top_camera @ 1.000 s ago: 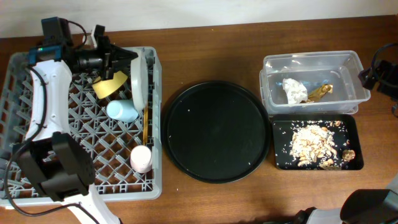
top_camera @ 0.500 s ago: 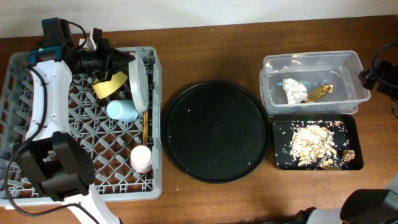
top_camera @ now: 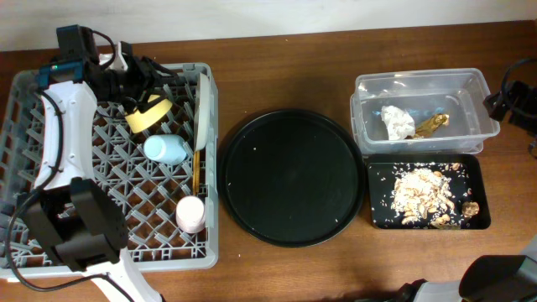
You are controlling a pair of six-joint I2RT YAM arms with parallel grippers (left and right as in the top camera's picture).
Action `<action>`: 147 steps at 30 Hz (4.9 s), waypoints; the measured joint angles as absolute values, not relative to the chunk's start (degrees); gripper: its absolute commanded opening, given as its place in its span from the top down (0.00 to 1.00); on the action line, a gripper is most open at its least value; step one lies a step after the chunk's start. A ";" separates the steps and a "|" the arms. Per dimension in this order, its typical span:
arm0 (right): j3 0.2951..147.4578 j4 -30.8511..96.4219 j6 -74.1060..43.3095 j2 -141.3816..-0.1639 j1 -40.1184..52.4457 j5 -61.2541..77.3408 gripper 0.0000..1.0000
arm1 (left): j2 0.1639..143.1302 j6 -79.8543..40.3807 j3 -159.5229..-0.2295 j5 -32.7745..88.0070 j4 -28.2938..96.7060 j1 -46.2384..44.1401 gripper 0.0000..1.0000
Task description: Sort waste into correct bins and load items into the dishwasher rack
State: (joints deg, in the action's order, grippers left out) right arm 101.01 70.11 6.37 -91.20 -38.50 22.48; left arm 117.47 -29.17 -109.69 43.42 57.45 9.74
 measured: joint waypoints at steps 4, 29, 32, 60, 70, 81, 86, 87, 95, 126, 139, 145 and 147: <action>101.01 70.08 6.37 -91.20 -38.50 22.48 0.01 | 117.47 -28.67 -109.69 42.87 57.63 10.28 0.31; 101.01 70.11 6.39 -91.20 -38.50 22.48 0.01 | 114.52 -20.62 -109.69 2.70 59.90 -19.53 1.00; 101.01 70.11 6.37 -91.22 -38.48 22.48 0.01 | 114.76 -20.73 -109.71 -2.13 62.06 -17.43 0.99; 101.01 70.11 6.35 -91.20 -38.50 22.48 0.01 | 80.79 -21.65 -115.22 -1.96 70.41 -3.25 0.01; 101.01 70.11 6.39 -91.39 -37.39 22.39 0.01 | 81.28 -24.51 -115.13 -0.40 80.23 -3.25 0.01; 100.79 69.78 6.44 -68.51 -4.91 22.15 0.01 | 81.28 -25.15 -115.13 -0.19 83.59 -3.25 0.01; 99.83 61.54 13.28 -52.77 7.94 19.33 0.01 | 81.28 -25.15 -115.13 -0.14 83.64 -3.25 0.01; 98.04 57.56 14.74 -49.06 8.10 18.83 0.01 | 81.28 -25.15 -115.13 -0.14 83.64 -3.25 0.01; 61.19 21.34 19.94 -17.85 3.25 15.79 0.01 | 81.28 -25.15 -115.13 0.01 83.77 -3.25 0.01; 0.60 4.14 4.51 -0.69 -0.40 -1.13 0.01 | 81.28 -25.15 -115.13 0.03 83.79 -3.25 0.01; 0.60 4.14 4.49 -0.69 -0.40 -1.30 0.01 | 81.28 -25.15 -115.13 0.03 83.79 -3.25 0.01; 0.60 4.14 4.51 -0.69 -0.40 -1.30 0.01 | 81.28 -25.15 -115.13 0.03 83.79 -3.25 0.01; 0.60 4.14 4.49 -0.69 -0.40 -1.30 0.01 | 81.28 -25.15 -115.13 0.03 83.79 -3.25 0.01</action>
